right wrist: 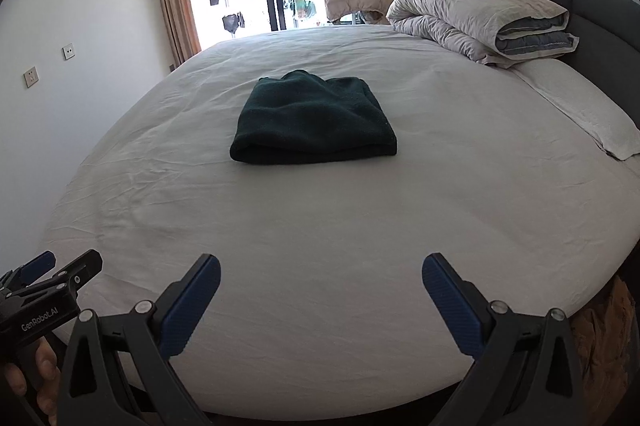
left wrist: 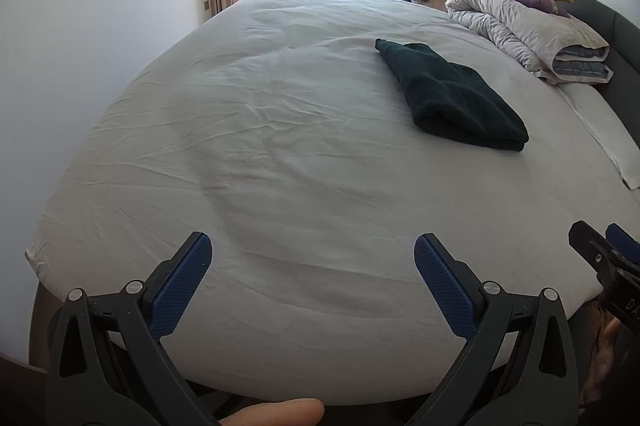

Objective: Fold small clothes

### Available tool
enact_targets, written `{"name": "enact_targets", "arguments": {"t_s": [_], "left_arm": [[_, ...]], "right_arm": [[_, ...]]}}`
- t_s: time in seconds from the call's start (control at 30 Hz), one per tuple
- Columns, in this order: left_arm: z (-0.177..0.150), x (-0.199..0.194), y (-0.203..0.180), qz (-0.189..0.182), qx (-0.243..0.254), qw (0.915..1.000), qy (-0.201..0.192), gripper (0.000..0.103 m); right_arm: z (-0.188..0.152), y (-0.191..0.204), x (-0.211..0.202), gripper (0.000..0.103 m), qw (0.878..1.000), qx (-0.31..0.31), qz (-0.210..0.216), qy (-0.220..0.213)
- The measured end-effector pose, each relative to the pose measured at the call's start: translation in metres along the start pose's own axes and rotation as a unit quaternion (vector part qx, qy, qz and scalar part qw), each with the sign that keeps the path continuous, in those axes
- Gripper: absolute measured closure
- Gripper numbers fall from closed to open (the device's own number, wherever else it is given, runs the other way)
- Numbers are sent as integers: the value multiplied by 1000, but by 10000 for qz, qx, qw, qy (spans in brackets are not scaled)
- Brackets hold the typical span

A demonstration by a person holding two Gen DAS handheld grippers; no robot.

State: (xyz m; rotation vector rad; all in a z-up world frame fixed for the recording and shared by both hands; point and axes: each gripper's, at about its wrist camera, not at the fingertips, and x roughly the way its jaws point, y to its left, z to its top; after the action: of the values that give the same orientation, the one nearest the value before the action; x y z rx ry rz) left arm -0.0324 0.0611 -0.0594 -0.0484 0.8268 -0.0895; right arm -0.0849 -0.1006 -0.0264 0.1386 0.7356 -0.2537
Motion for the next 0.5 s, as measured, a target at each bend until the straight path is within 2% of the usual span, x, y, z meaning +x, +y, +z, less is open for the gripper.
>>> {"name": "enact_targets", "arguments": {"t_s": [0.5], "left_arm": [[0, -3, -16, 8, 189, 9998, -9, 0]], "right_arm": [[-2, -17, -4, 0, 9999, 36, -55, -77]]}}
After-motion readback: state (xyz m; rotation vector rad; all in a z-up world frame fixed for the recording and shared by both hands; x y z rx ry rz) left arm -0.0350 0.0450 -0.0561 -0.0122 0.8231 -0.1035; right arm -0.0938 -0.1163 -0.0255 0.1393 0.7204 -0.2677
